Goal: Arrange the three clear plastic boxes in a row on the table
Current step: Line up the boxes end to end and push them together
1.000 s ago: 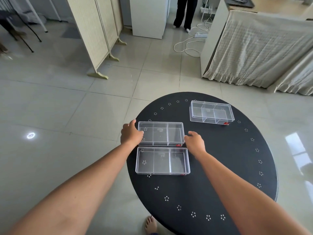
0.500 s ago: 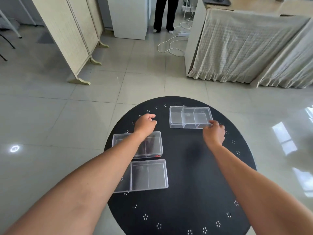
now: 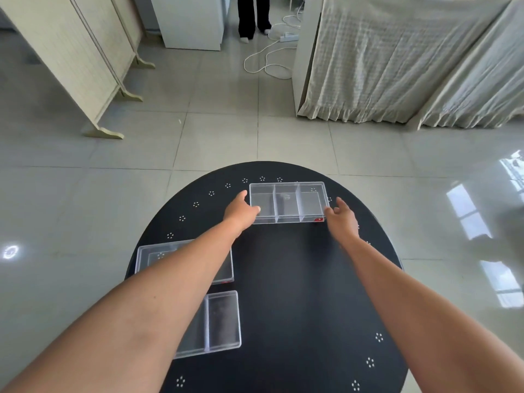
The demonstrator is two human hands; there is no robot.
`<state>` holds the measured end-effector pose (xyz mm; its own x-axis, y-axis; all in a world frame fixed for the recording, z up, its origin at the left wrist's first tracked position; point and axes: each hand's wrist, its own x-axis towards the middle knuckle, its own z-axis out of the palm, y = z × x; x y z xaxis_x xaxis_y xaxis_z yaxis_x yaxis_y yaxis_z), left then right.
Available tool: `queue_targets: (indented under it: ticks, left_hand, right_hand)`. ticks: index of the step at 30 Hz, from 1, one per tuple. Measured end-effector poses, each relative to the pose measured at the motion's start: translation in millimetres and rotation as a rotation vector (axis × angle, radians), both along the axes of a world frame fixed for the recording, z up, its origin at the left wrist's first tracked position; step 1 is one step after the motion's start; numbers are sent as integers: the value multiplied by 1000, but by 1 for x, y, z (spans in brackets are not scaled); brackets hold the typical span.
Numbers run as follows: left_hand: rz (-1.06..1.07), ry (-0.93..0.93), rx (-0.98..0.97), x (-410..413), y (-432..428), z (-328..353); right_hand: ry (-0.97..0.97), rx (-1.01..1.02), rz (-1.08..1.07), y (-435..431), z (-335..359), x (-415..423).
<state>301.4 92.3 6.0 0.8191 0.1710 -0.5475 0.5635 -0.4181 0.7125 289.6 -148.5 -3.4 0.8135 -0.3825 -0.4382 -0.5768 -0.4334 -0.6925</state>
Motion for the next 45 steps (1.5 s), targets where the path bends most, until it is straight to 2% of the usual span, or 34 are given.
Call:
queue_targets:
  ticks: [9, 15, 26, 45]
  left_hand:
    - [23, -30, 50, 8, 19, -3]
    - [41, -40, 147, 0, 85, 2]
    - [190, -31, 186, -44, 189, -4]
    - [217, -50, 125, -64, 215, -10]
  right_hand:
    - [-48, 37, 15, 34, -7, 18]
    - [-54, 71, 142, 85, -5, 19]
    - [-34, 126, 292, 180, -13, 6]
    - [-7, 130, 270, 203, -12, -13]
